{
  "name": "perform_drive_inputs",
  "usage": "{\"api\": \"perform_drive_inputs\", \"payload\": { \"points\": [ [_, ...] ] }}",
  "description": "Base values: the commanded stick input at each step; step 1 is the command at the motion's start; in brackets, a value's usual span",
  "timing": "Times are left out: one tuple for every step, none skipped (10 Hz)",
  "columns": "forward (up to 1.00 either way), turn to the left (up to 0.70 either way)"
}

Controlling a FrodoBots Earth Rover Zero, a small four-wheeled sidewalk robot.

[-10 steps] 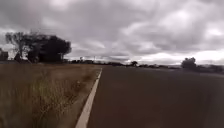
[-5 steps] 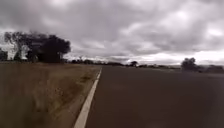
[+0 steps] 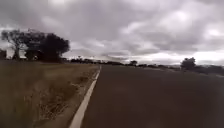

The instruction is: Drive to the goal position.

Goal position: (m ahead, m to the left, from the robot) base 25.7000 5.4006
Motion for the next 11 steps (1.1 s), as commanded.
{"api": "perform_drive_inputs", "payload": {
  "points": [
    [0.85, 0.0],
    [0.85, 0.0],
    [0.85, 0.0],
    [0.85, 0.0],
    [0.85, 0.0],
    [0.85, -0.25],
    [0.85, -0.2],
    [0.85, -0.06],
    [0.85, 0.0],
    [0.85, 0.0],
    [0.85, 0.0]
  ]
}}
